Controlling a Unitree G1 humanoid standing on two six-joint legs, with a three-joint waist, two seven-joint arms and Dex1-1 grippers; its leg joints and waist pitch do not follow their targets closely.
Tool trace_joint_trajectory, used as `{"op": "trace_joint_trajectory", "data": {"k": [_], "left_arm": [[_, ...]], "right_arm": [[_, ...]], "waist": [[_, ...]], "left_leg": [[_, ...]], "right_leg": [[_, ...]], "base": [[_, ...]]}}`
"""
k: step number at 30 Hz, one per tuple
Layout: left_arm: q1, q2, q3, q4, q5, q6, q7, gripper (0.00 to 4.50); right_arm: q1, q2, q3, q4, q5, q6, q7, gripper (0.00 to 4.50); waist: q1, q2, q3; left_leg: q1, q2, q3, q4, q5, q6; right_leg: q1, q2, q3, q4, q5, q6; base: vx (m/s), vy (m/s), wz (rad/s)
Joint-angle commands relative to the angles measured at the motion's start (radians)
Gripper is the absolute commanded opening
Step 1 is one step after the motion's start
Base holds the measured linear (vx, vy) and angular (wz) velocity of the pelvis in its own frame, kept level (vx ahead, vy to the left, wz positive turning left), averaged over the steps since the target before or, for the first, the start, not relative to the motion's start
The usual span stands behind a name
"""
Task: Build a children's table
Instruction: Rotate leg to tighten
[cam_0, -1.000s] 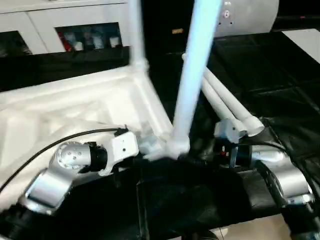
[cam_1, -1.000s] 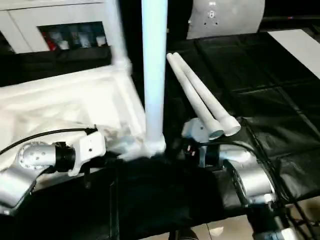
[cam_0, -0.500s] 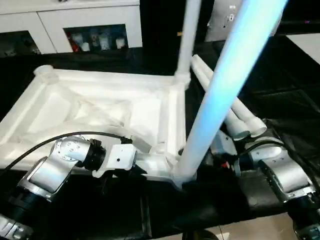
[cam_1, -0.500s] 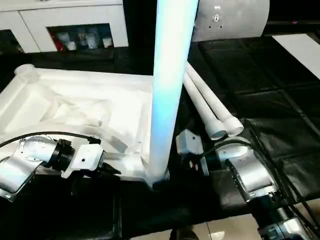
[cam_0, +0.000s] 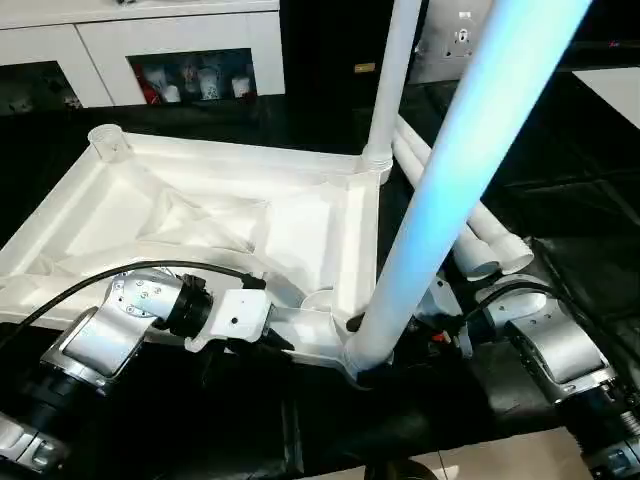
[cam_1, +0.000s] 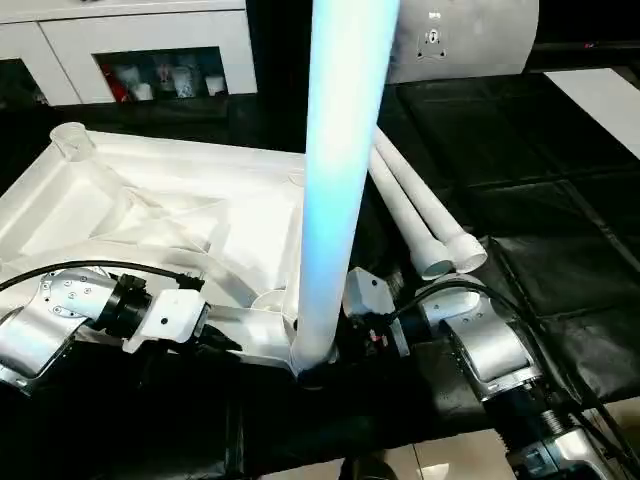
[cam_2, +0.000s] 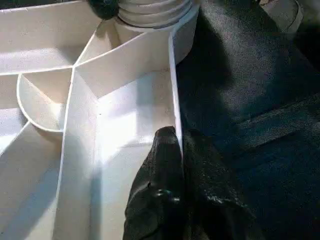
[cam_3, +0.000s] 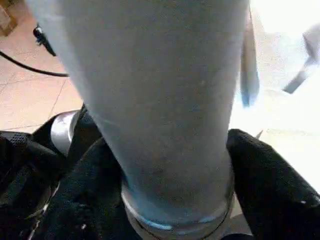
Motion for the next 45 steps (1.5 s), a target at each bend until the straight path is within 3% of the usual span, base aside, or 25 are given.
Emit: {"op": "trace_joint_trajectory", "data": {"k": [1,5,7,11,16,17,18,19,21,22,27,31,33,35,36,40,41,44,45], "left_arm": [[-0.016,0.004,-0.021,0.006,0.013,-0.022,-0.035,0.0],[-0.01,0.007,-0.01,0.006,0.007,-0.006,-0.024,0.0],[0.004,0.011,0.01,-0.01,-0.005,0.028,-0.003,0.0],[0.067,0.01,0.086,-0.094,-0.018,0.161,0.128,0.0],[0.169,-0.027,0.166,-0.242,-0.022,0.343,0.298,0.0],[0.179,-0.039,0.174,-0.264,-0.018,0.369,0.323,0.0],[0.187,-0.047,0.181,-0.28,-0.015,0.387,0.34,0.0],[0.205,-0.083,0.195,-0.333,-0.008,0.459,0.399,0.0],[0.21,-0.101,0.2,-0.358,-0.005,0.5,0.426,0.0],[0.201,-0.171,0.205,-0.399,0.017,0.593,0.517,0.0],[0.139,-0.363,0.215,-0.419,0.081,0.749,0.748,0.0],[0.055,-0.531,0.222,-0.357,0.133,0.787,0.939,0.0],[0.009,-0.569,0.214,-0.319,0.151,0.782,0.977,0.0],[0.002,-0.573,0.213,-0.311,0.153,0.778,0.98,0.0],[-0.014,-0.569,0.206,-0.291,0.152,0.759,0.972,0.0],[-0.032,-0.552,0.195,-0.264,0.15,0.73,0.941,0.0],[-0.031,-0.551,0.195,-0.264,0.149,0.729,0.938,0.0],[-0.02,-0.529,0.189,-0.259,0.147,0.711,0.919,0.0],[-0.016,-0.519,0.185,-0.254,0.146,0.697,0.912,0.0]], "right_arm": [[-0.004,0.0,0.005,-0.005,0.013,-0.003,0.015,2.87],[-0.001,0.006,0.0,-0.006,0.023,0.014,0.006,2.82],[0.007,0.021,-0.016,-0.014,0.046,0.046,-0.018,2.75],[0.048,0.067,-0.058,-0.064,0.105,0.162,-0.114,2.73],[0.107,0.131,-0.06,-0.075,0.053,0.154,-0.26,2.72],[0.109,0.146,-0.064,-0.071,0.044,0.155,-0.292,2.72],[0.111,0.158,-0.066,-0.068,0.037,0.155,-0.315,2.72],[0.112,0.204,-0.077,-0.058,0.018,0.166,-0.399,2.72],[0.11,0.228,-0.084,-0.056,0.013,0.177,-0.438,2.72],[0.096,0.3,-0.1,-0.044,0.005,0.204,-0.551,2.71],[0.047,0.453,-0.126,0.011,-0.026,0.217,-0.775,2.7],[-0.02,0.575,-0.196,0.111,-0.07,0.208,-1.013,2.7],[-0.038,0.61,-0.234,0.144,-0.092,0.199,-1.115,2.7],[-0.04,0.614,-0.238,0.148,-0.093,0.196,-1.126,2.7],[-0.039,0.615,-0.24,0.155,-0.113,0.181,-1.156,2.7],[-0.039,0.63,-0.267,0.167,-0.122,0.141,-1.191,2.7],[-0.039,0.631,-0.269,0.167,-0.122,0.139,-1.191,3.05],[-0.039,0.636,-0.274,0.17,-0.119,0.125,-1.188,3.05],[-0.036,0.633,-0.274,0.166,-0.117,0.119,-1.185,3.28]], "waist": [[-0.003,-0.002,-0.073],[-0.003,-0.003,-0.074],[-0.003,0.003,-0.072],[-0.005,0.003,-0.071],[-0.021,-0.002,-0.06],[-0.024,-0.001,-0.063],[-0.035,-0.003,-0.058],[-0.041,-0.006,-0.057],[-0.05,-0.007,-0.056],[-0.052,-0.008,-0.056],[-0.056,-0.007,-0.064],[-0.051,-0.006,-0.074],[-0.047,-0.006,-0.08],[-0.043,-0.01,-0.088],[-0.04,-0.006,-0.087],[-0.035,-0.002,-0.083],[-0.034,0.0,-0.082],[-0.035,0.001,-0.081],[-0.036,-0.001,-0.08]], "left_leg": [[0.029,0.067,-0.03,-0.068,-0.198,0.059],[0.027,0.067,-0.029,-0.067,-0.183,0.066],[0.028,0.067,-0.03,-0.068,-0.192,0.061],[0.028,0.069,-0.032,-0.071,-0.211,0.051],[0.025,0.067,-0.036,-0.081,-0.261,0.023],[0.026,0.068,-0.036,-0.08,-0.259,0.019],[0.024,0.063,-0.037,-0.081,-0.26,0.021],[0.023,0.062,-0.036,-0.082,-0.261,0.019],[0.026,0.06,-0.038,-0.08,-0.263,0.019],[0.027,0.059,-0.036,-0.08,-0.256,0.021],[0.026,0.058,-0.033,-0.076,-0.197,0.024],[0.022,0.054,-0.03,-0.067,-0.118,0.046],[0.017,0.051,-0.029,-0.061,-0.059,0.073],[0.016,0.05,-0.029,-0.056,-0.027,0.089],[0.007,0.049,-0.03,-0.052,0.013,0.121],[0.012,0.052,-0.029,-0.055,-0.048,0.118],[0.015,0.054,-0.029,-0.057,-0.069,0.106],[0.016,0.055,-0.03,-0.059,-0.093,0.084],[0.015,0.054,-0.03,-0.061,-0.1,0.079]], "right_leg": [[0.038,-0.089,0.052,-0.069,-0.181,-0.263],[0.04,-0.088,0.052,-0.066,-0.155,-0.269],[0.039,-0.088,0.051,-0.066,-0.165,-0.271],[0.038,-0.088,0.051,-0.069,-0.184,-0.272],[0.035,-0.09,0.054,-0.079,-0.277,-0.243],[0.037,-0.091,0.055,-0.077,-0.272,-0.243],[0.035,-0.089,0.055,-0.083,-0.302,-0.233],[0.035,-0.089,0.056,-0.084,-0.314,-0.23],[0.032,-0.089,0.056,-0.09,-0.357,-0.213],[0.032,-0.089,0.057,-0.091,-0.358,-0.209],[0.033,-0.082,0.056,-0.085,-0.257,-0.217],[0.037,-0.081,0.054,-0.077,-0.128,-0.242],[0.04,-0.079,0.053,-0.066,-0.028,-0.246],[0.044,-0.077,0.052,-0.057,0.037,-0.246],[0.045,-0.077,0.049,-0.048,0.12,-0.249],[0.042,-0.08,0.047,-0.059,0.043,-0.246],[0.041,-0.079,0.047,-0.061,0.013,-0.242],[0.04,-0.078,0.048,-0.062,-0.011,-0.236],[0.041,-0.078,0.048,-0.063,-0.019,-0.233]], "base": [[0.0,0.0,0.0],[0.0,0.0,0.0],[0.0,0.0,0.0],[0.0,0.0,0.0],[0.0,0.0,0.0],[0.0,0.0,0.0],[0.0,0.0,0.0],[0.0,0.0,0.0],[0.0,0.0,0.0],[0.0,0.0,0.0],[0.0,0.0,0.0],[0.0,0.0,0.0],[0.0,0.0,0.0],[0.0,0.0,0.0],[0.0,0.0,0.0],[0.0,0.0,0.0],[0.0,0.0,0.0],[0.0,0.0,0.0],[0.0,0.0,0.0]]}}
